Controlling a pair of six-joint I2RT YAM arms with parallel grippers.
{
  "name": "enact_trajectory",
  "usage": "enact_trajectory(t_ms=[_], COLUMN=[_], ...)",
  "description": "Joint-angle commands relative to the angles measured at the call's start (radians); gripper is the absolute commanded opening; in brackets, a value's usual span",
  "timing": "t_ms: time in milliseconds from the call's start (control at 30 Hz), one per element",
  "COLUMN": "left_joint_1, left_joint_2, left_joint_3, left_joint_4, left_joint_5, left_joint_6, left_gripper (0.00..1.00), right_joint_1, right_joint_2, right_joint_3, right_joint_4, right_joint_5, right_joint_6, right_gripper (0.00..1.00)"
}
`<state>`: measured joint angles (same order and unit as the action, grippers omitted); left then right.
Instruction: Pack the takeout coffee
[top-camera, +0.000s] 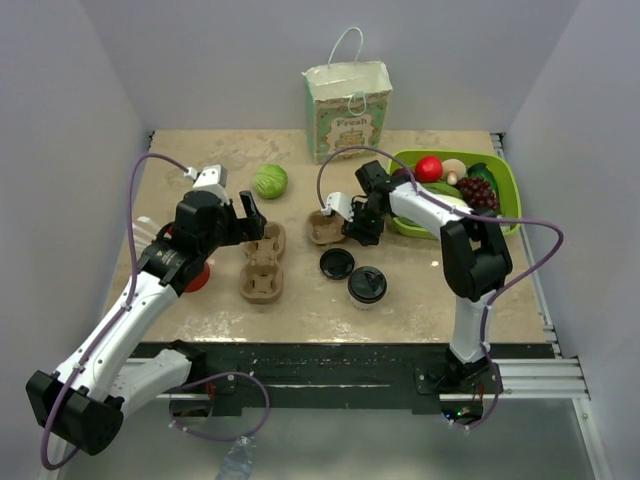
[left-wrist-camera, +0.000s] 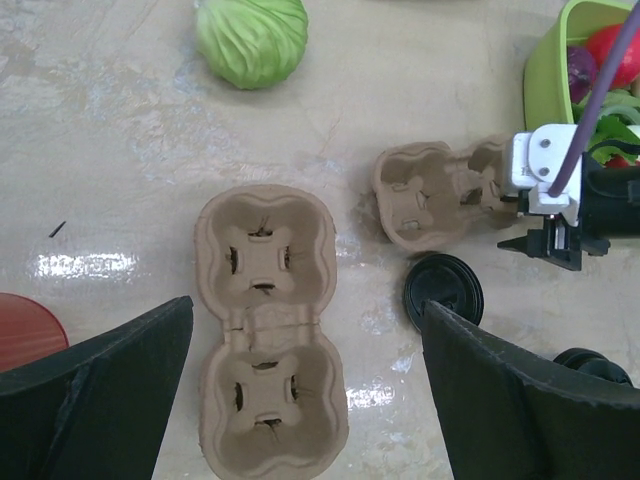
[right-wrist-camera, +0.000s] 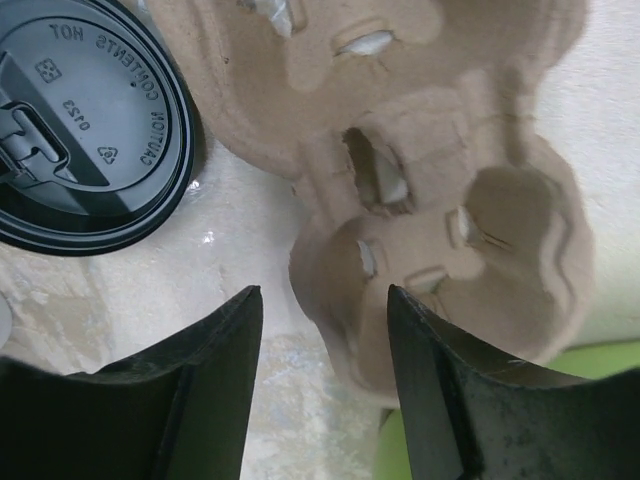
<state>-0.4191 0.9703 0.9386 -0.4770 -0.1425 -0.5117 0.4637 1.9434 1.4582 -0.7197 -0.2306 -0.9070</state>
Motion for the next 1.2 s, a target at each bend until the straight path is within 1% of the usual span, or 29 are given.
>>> enact_trajectory(t_ms=[0,100,133,200,233,300,333,367,467,567,600,667,700,733,767,800,833,867,900,933,967,1000,1067,1100,1133,1167], left_joint_1=[0.002,0.002,0.002,0.002,0.002,0.002,0.002,0.002,0.002,0.002,0.002,0.002,0.003,0.003,0.008,0.011,0.016,0.029,0.037,0.046,0.063,0.069,0.077,0.078,0.080,0.082], left_joint_2=[-0.012,-0.005,-0.005,0.001,0.005,0.018,0.021,0.025,0.051,0.106,0.145,0.195,0.252,0.286,0.319,0.382,0.416,0.450,0.526,0.569,0.614,0.707,0.804,0.900,0.948,0.994], left_joint_3=[0.042,0.052,0.057,0.060,0.072,0.086,0.101,0.111,0.160,0.244,0.267,0.348,0.382,0.463,0.507,0.547,0.625,0.667,0.710,0.805,0.857,0.962,1.069,1.179,1.236,1.287], left_joint_4=[0.003,-0.008,-0.011,-0.012,-0.024,-0.035,-0.041,-0.043,-0.034,-0.005,0.003,0.015,0.011,-0.001,-0.002,0.003,0.027,0.038,0.047,0.058,0.061,0.063,0.077,0.077,0.072,0.077], left_joint_5=[-0.002,0.007,0.007,0.020,0.027,0.024,0.020,0.012,-0.008,-0.031,-0.032,-0.046,-0.063,-0.074,-0.074,-0.072,-0.051,-0.040,-0.029,-0.002,0.010,0.026,0.076,0.092,0.133,0.138], left_joint_6=[0.018,0.012,0.010,0.013,0.018,0.025,0.029,0.032,0.044,0.039,0.038,0.039,0.032,0.032,0.032,0.032,0.036,0.036,0.035,0.033,0.021,0.016,0.009,-0.002,-0.014,-0.024], left_gripper=[1.00,1.00,1.00,1.00,1.00,1.00,1.00,1.00,1.00,1.00,1.00,1.00,1.00,1.00,1.00,1.00,1.00,1.00,1.00,1.00,1.00,1.00,1.00,1.00,1.00,1.00], right_joint_1=[0.000,0.000,0.000,-0.002,-0.002,-0.002,-0.002,0.000,-0.003,-0.002,0.000,0.000,-0.002,0.000,0.000,0.000,0.000,-0.002,0.000,0.000,0.000,-0.002,-0.002,0.000,0.000,0.000], right_joint_2=[0.029,0.038,0.038,0.031,0.020,0.005,-0.001,-0.018,-0.075,-0.145,-0.203,-0.260,-0.326,-0.357,-0.395,-0.467,-0.515,-0.555,-0.592,-0.672,-0.707,-0.742,-0.817,-0.836,-0.851,-0.888], right_joint_3=[0.033,0.028,0.027,0.022,0.022,0.022,0.027,0.031,0.042,0.019,0.002,-0.016,-0.038,-0.048,-0.061,-0.099,-0.123,-0.149,-0.201,-0.222,-0.237,-0.269,-0.286,-0.301,-0.305,-0.308], right_joint_4=[0.009,0.031,0.034,0.039,0.039,0.039,0.037,0.017,-0.006,0.014,0.020,0.035,0.046,0.060,0.112,0.150,0.196,0.306,0.366,0.425,0.506,0.549,0.586,0.594,0.588,0.583], right_joint_5=[-0.050,-0.061,-0.068,-0.085,-0.091,-0.107,-0.111,-0.119,-0.142,-0.153,-0.154,-0.162,-0.161,-0.132,-0.116,-0.095,-0.072,-0.017,0.017,0.054,0.144,0.189,0.284,0.307,0.316,0.333], right_joint_6=[-0.030,-0.024,-0.023,-0.020,-0.020,-0.018,-0.017,-0.018,-0.024,-0.021,-0.017,-0.009,0.000,0.019,0.067,0.097,0.126,0.201,0.248,0.304,0.404,0.454,0.551,0.571,0.588,0.612], right_gripper=[0.52,0.40,0.34,0.25,0.19,0.12,0.04,0.01,0.00,0.00,0.00,0.00,0.00,0.00,0.00,0.00,0.00,0.00,0.00,0.00,0.00,0.00,0.00,0.00,0.00,0.00])
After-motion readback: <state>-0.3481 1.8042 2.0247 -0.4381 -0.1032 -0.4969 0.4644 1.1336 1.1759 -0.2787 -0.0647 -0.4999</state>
